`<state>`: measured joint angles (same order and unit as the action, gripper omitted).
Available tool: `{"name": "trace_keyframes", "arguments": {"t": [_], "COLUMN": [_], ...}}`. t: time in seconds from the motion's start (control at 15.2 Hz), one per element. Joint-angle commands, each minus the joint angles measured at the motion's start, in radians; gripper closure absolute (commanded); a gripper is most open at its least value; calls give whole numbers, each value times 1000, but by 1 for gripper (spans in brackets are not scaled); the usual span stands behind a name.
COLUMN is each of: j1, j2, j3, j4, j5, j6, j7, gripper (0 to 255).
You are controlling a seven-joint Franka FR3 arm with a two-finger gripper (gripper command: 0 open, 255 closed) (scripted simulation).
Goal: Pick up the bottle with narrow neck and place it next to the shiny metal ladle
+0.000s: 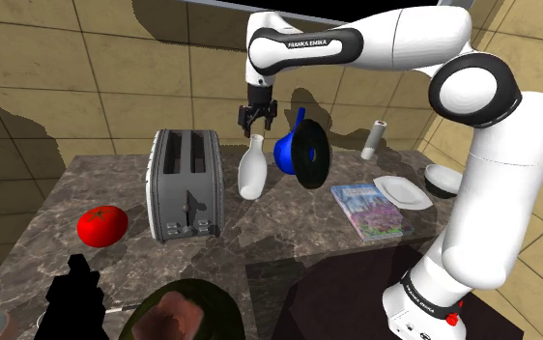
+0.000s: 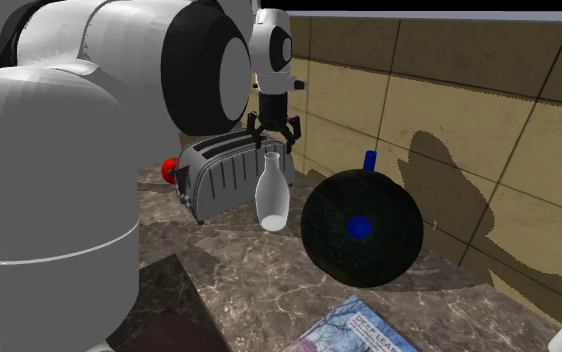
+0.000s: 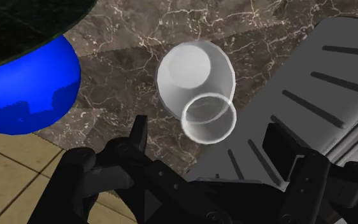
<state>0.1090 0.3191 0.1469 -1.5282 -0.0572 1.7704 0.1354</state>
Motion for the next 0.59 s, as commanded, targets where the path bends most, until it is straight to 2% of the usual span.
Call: {"name": "trace_keyframes", "arguments": {"t": [0.0,0.4,0.53], "j1": [6,4,4], "j2": [25,30,30], "j3": [1,-1,-1], "j4": [15,-66,-66], "j5": [-6,-8,-8], "j6": [11,97,97], "j7": [8,10,10], "gripper": [0,0,0]}}
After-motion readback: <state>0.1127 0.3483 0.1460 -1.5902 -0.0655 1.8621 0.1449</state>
